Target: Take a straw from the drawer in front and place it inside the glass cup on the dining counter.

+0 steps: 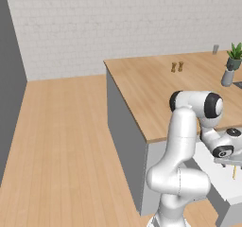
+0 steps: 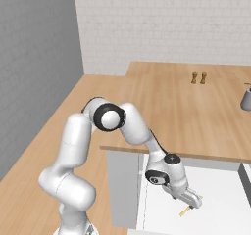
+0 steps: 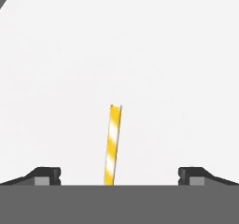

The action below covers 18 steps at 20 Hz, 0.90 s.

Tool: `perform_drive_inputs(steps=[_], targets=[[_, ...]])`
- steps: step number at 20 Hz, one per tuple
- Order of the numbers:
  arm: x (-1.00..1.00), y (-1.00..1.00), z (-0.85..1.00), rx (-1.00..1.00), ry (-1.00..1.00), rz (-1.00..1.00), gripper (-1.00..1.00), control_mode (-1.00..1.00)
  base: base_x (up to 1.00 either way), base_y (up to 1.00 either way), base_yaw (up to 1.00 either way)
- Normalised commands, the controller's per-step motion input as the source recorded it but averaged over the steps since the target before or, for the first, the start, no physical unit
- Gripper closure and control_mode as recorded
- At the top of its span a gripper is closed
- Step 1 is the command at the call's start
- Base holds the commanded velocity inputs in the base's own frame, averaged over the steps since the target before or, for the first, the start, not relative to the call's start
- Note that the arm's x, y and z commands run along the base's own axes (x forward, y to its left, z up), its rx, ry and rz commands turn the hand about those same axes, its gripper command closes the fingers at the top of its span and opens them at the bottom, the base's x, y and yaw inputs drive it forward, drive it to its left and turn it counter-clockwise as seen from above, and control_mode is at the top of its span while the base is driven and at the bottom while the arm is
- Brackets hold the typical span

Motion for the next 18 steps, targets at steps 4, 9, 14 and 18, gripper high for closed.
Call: perform_drive_inputs(steps=[4, 9, 14, 18], targets=[[0.64, -0.25, 0.00, 0.00, 0.11, -0.08, -1.00, -1.00, 0.00, 0.00, 0.00], [0.60, -0.60, 0.00, 0.09, 0.05, -0.11, -1.00, -1.00, 0.00, 0.00, 0.00], [0.41, -0.48, 0.00, 0.13, 0.00, -0.12, -1.00, -1.00, 0.00, 0.00, 0.00], [0.16, -0.09, -0.11, 0.07, 0.00, -0.15, -1.00, -1.00, 0.00, 0.00, 0.00]])
